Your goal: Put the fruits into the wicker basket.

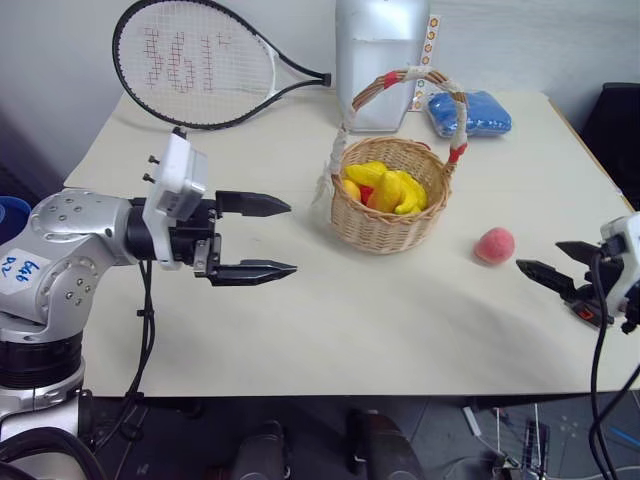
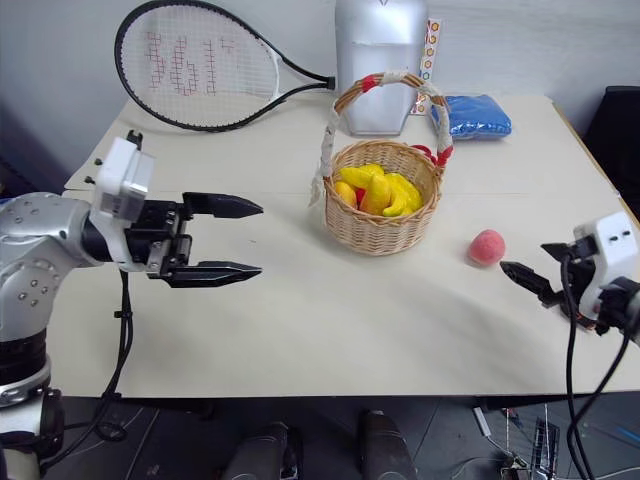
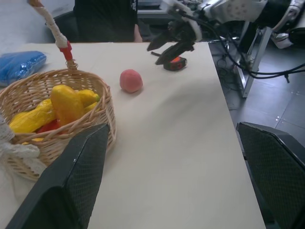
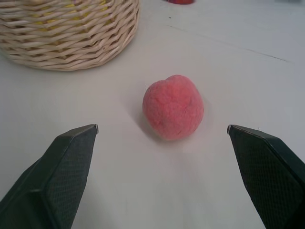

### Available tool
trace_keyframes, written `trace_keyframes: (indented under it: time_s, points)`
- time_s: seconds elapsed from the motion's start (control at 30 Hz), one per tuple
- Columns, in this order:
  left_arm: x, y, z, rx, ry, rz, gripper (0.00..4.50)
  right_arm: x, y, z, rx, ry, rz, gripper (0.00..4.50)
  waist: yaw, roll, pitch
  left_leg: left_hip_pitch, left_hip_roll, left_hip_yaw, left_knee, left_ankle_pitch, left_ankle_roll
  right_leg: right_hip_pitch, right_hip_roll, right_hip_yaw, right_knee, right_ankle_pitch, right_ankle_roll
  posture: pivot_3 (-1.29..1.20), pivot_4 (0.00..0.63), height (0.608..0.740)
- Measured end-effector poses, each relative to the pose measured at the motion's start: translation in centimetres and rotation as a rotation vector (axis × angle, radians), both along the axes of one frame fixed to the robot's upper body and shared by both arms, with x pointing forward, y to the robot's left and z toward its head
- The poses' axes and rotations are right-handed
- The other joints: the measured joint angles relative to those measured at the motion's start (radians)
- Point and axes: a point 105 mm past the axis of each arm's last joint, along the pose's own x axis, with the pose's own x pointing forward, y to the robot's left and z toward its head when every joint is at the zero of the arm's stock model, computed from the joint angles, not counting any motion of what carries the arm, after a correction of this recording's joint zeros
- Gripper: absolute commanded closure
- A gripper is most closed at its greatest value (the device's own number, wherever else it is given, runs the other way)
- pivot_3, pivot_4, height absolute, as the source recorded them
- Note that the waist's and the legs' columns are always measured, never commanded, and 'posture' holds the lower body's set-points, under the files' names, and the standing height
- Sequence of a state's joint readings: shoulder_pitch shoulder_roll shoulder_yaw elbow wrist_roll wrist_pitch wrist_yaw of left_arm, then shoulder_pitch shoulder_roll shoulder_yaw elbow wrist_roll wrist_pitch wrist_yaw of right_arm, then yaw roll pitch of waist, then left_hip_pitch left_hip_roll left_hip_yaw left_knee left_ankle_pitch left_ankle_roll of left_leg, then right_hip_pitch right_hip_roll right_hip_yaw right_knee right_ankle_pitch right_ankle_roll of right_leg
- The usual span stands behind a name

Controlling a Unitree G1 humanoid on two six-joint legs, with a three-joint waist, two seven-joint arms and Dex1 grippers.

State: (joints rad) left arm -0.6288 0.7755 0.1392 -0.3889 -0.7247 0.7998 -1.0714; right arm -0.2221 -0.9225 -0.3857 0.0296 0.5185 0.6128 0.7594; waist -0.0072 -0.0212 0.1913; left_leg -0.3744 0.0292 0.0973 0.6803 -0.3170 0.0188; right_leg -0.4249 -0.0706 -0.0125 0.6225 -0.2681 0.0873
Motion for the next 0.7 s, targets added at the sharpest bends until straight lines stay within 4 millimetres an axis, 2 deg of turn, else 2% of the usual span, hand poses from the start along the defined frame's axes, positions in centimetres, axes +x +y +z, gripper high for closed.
trace_keyframes:
  time_s: [0.13,0.27,0.33,0.43,0.5,0.63,0.7]
  points:
    - [0.0,-0.8,-0.4,0.008,0.014,-0.025,0.03,2.2,0.4,-1.8,-0.012,0.036,0.006,0.00,0.003,0.000,0.000,0.000,0.001,0.000,0.000,0.002,-0.004,-0.001,0.001,0.001,0.000,0.000,0.000,0.00,0.150,0.740]
    - [0.1,-1.1,0.8,0.006,-0.028,-0.028,0.03,4.3,0.7,-2.6,0.067,0.047,-0.009,0.00,0.002,0.000,0.000,-0.001,0.001,0.001,0.000,0.002,-0.005,-0.001,0.001,0.001,0.000,0.000,0.000,0.00,0.150,0.740]
    - [0.1,-1.1,1.0,0.006,-0.034,-0.029,0.03,5.0,0.6,-3.1,0.063,0.059,-0.024,0.00,0.000,0.000,0.000,-0.001,0.001,0.001,0.000,0.003,-0.005,-0.001,0.001,0.001,0.000,0.000,0.000,0.00,0.150,0.740]
    - [0.2,-1.1,0.9,0.009,-0.030,-0.025,0.03,5.6,0.1,-5.1,0.040,0.109,-0.067,0.00,-0.001,0.000,0.000,-0.001,0.001,0.001,0.000,0.003,-0.006,-0.002,0.001,0.001,0.000,0.000,0.000,0.00,0.150,0.740]
    - [0.2,-1.0,1.0,0.009,-0.031,-0.023,0.00,5.6,0.1,-6.5,0.039,0.145,-0.079,0.40,-0.001,0.000,0.000,-0.001,0.001,0.001,0.000,0.003,-0.006,-0.002,0.001,0.002,0.000,0.000,0.000,0.00,0.150,0.740]
    - [0.7,-0.9,1.5,0.004,-0.043,-0.004,0.00,5.7,0.3,-5.9,0.052,0.111,-0.068,1.62,-0.003,0.000,0.000,-0.001,0.001,0.002,0.000,0.003,-0.006,-0.002,0.001,0.003,0.001,0.000,0.000,0.00,0.150,0.740]
    - [0.9,-0.8,1.6,0.006,-0.048,0.009,0.00,5.5,0.9,-4.8,0.089,0.064,-0.022,2.10,-0.005,0.000,0.000,-0.001,0.001,0.002,-0.001,0.003,-0.006,-0.002,0.001,0.002,0.001,0.000,0.000,0.00,0.150,0.740]
